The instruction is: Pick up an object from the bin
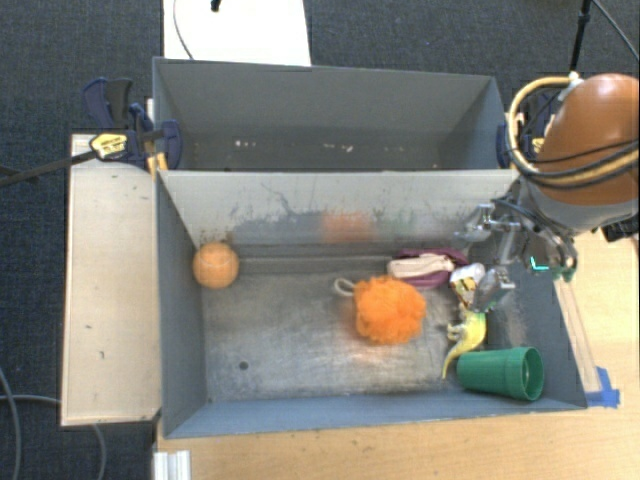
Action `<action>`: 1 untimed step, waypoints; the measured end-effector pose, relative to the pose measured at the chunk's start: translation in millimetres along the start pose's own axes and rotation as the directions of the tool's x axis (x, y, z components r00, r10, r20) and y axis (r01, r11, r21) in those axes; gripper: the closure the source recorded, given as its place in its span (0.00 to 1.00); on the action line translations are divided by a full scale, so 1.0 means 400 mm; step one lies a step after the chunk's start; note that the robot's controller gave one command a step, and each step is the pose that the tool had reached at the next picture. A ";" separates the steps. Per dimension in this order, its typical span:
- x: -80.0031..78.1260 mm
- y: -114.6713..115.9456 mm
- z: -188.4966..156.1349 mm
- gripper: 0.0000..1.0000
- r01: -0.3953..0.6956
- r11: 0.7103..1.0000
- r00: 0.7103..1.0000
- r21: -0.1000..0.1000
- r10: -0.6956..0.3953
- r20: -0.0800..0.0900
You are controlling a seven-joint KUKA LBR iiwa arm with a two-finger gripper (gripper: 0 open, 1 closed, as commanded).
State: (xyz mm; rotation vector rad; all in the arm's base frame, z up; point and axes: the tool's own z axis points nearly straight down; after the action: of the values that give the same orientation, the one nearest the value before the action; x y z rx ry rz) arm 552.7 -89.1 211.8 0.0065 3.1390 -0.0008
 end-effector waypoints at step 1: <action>-0.001 0.000 -0.001 0.00 0.002 1.000 1.000 0.000 -0.002 0.001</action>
Offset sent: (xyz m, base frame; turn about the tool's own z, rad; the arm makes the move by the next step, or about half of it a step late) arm -0.0299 -0.0351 -0.0871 -0.1742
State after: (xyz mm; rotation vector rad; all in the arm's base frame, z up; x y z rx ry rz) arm 553.1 -88.9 212.3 0.0038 3.1377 -0.0011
